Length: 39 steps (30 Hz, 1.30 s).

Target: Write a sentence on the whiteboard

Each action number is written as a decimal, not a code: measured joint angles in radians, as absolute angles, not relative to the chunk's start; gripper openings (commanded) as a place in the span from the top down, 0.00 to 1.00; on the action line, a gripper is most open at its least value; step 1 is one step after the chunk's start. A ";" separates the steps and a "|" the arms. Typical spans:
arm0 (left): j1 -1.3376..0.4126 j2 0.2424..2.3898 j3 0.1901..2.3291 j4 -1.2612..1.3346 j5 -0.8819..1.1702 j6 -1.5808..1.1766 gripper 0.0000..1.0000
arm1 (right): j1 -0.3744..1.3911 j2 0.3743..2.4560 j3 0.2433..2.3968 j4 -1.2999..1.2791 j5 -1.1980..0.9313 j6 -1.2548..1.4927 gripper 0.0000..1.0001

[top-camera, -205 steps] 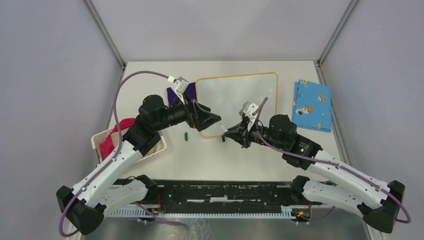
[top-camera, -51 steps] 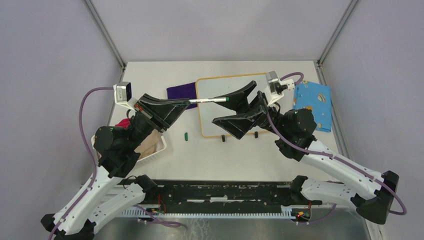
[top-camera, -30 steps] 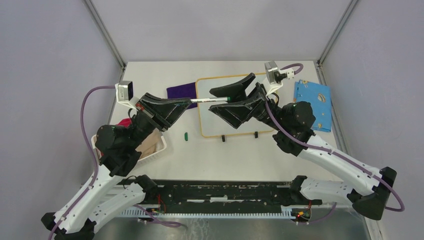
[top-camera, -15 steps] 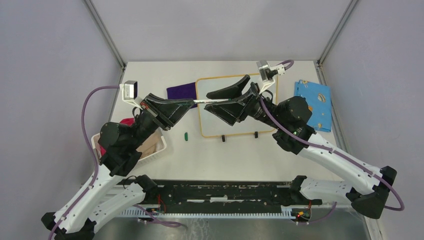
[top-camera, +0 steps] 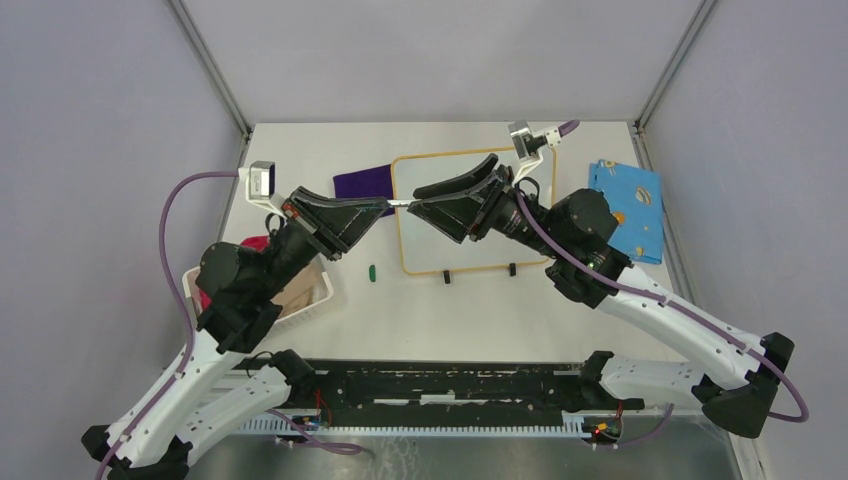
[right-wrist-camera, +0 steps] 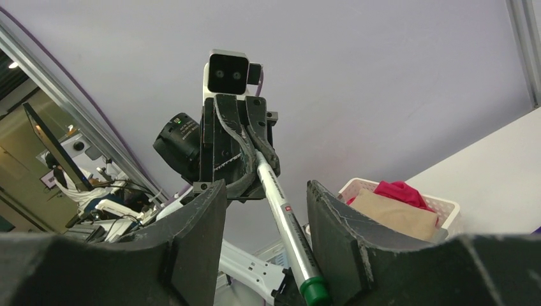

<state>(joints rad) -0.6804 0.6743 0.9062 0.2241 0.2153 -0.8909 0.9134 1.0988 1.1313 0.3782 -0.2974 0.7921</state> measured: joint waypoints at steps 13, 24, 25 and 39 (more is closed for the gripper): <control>-0.681 0.689 0.929 0.226 0.236 -0.885 0.98 | 0.907 1.099 1.131 0.381 -0.309 0.800 0.66; -0.681 0.717 0.943 0.233 0.257 -0.885 0.98 | 0.903 1.097 1.131 0.398 -0.334 0.800 0.60; -0.681 0.718 0.944 0.234 0.261 -0.885 0.98 | 0.903 1.096 1.131 0.401 -0.336 0.801 0.60; -0.683 0.735 0.973 0.205 0.286 -0.885 0.98 | 0.888 1.081 1.123 0.411 -0.353 0.812 0.61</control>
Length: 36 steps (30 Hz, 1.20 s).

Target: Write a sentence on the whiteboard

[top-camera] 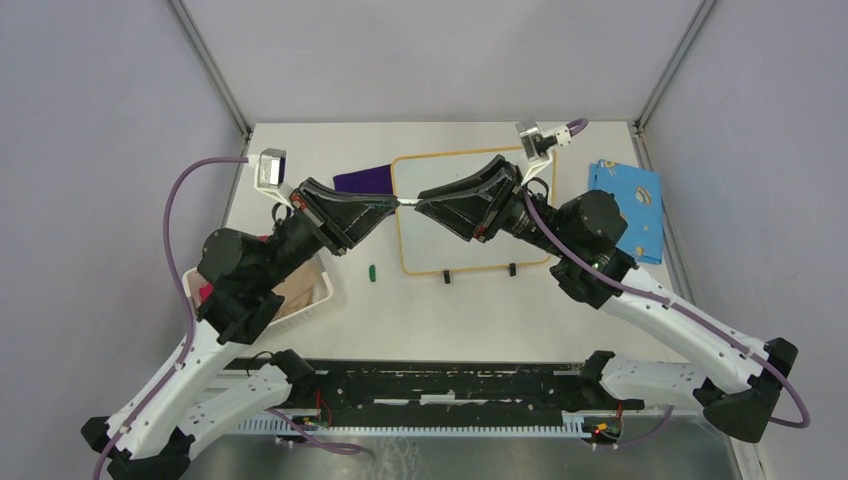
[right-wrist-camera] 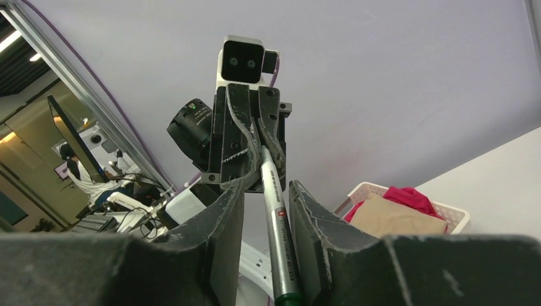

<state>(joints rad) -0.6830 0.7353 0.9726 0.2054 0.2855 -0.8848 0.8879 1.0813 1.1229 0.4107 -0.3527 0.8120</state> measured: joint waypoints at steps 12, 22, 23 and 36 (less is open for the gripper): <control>-0.684 0.778 1.018 0.142 0.319 -0.885 0.98 | 0.849 1.034 1.063 0.446 -0.384 0.841 0.54; -0.687 0.796 1.022 0.136 0.340 -0.886 0.98 | 0.807 1.003 1.032 0.456 -0.396 0.872 0.58; -0.687 0.796 1.022 0.136 0.342 -0.886 0.98 | 0.805 1.002 1.032 0.456 -0.397 0.872 0.58; -0.687 0.811 1.045 0.121 0.344 -0.886 0.98 | 0.801 1.001 1.058 0.403 -0.426 0.842 0.59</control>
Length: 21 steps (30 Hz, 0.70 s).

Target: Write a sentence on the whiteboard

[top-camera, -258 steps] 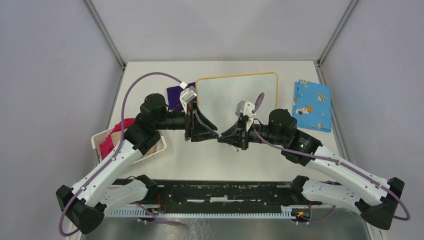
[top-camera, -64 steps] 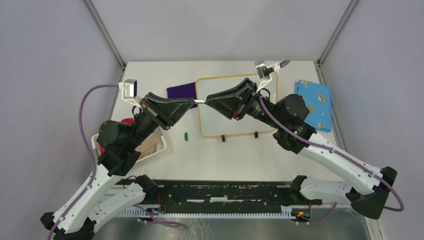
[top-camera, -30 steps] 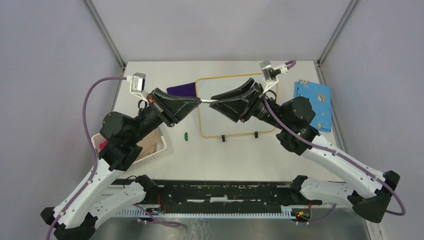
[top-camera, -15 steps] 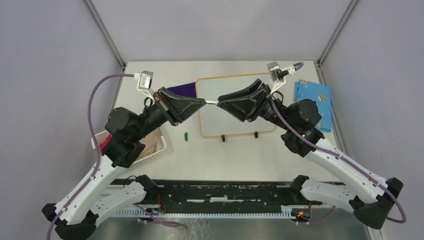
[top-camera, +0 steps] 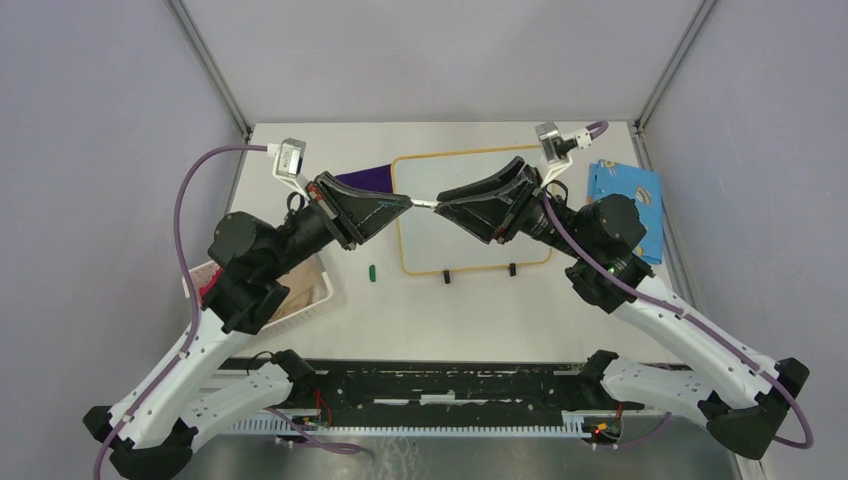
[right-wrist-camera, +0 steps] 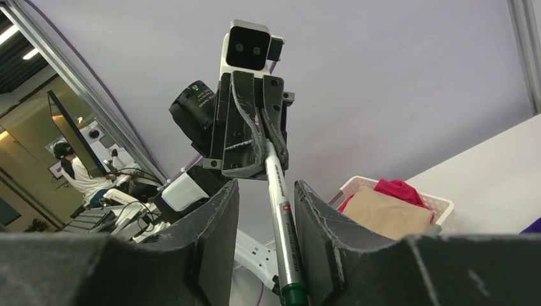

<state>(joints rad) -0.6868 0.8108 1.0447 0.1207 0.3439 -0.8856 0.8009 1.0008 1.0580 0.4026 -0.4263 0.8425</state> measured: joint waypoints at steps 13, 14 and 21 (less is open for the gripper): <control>-0.687 0.812 1.033 0.159 0.343 -0.900 0.98 | 0.798 1.005 1.062 0.410 -0.433 0.842 0.60; -0.687 0.812 1.028 0.167 0.343 -0.904 0.98 | 0.798 1.005 1.062 0.414 -0.433 0.844 0.61; -0.687 0.804 0.997 0.227 0.341 -0.932 0.98 | 0.797 1.012 1.062 0.451 -0.433 0.862 0.59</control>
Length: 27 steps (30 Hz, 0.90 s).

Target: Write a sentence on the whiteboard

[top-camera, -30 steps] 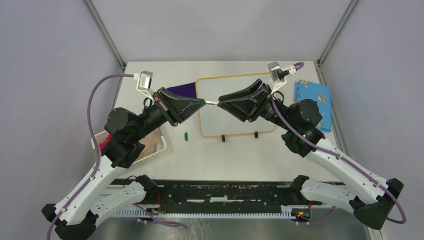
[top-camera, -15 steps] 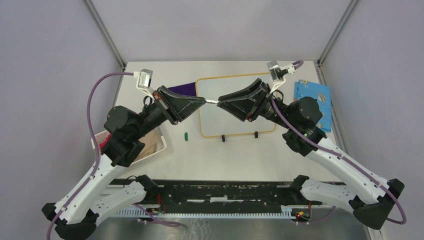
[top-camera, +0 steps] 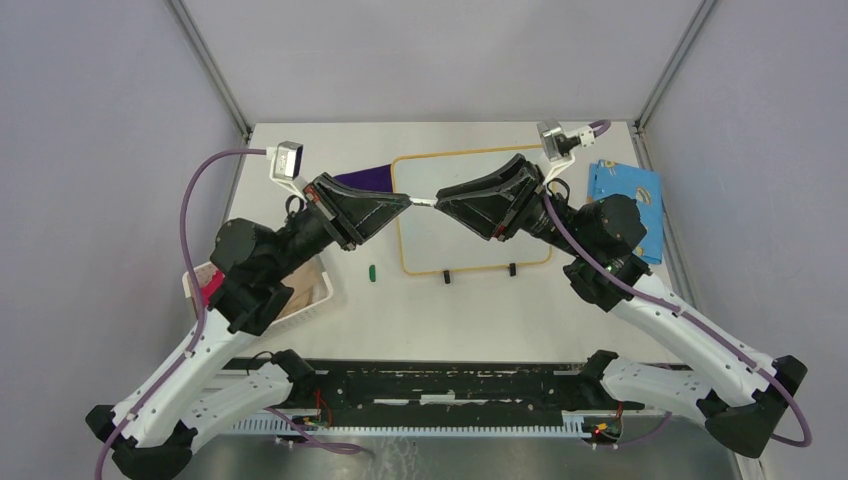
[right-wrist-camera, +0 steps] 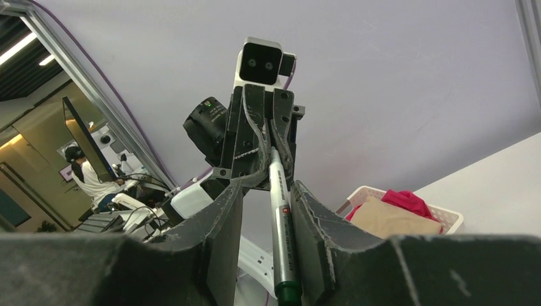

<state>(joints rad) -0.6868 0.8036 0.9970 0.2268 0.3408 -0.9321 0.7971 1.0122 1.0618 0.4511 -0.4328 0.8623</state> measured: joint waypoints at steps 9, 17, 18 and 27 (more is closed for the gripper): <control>-0.686 0.799 0.974 0.263 0.327 -0.954 0.98 | 0.797 1.015 1.061 0.464 -0.432 0.876 0.59; -0.686 0.800 0.975 0.259 0.324 -0.954 0.98 | 0.797 1.018 1.061 0.447 -0.422 0.874 0.64; -0.686 0.799 0.975 0.258 0.324 -0.954 0.98 | 0.797 1.018 1.061 0.446 -0.422 0.874 0.62; -0.685 0.801 0.976 0.241 0.322 -0.954 0.98 | 0.797 1.023 1.061 0.439 -0.421 0.870 0.52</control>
<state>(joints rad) -0.6849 0.8005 0.9760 0.2405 0.3222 -0.9543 0.7971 1.0233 1.0615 0.4385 -0.4213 0.8700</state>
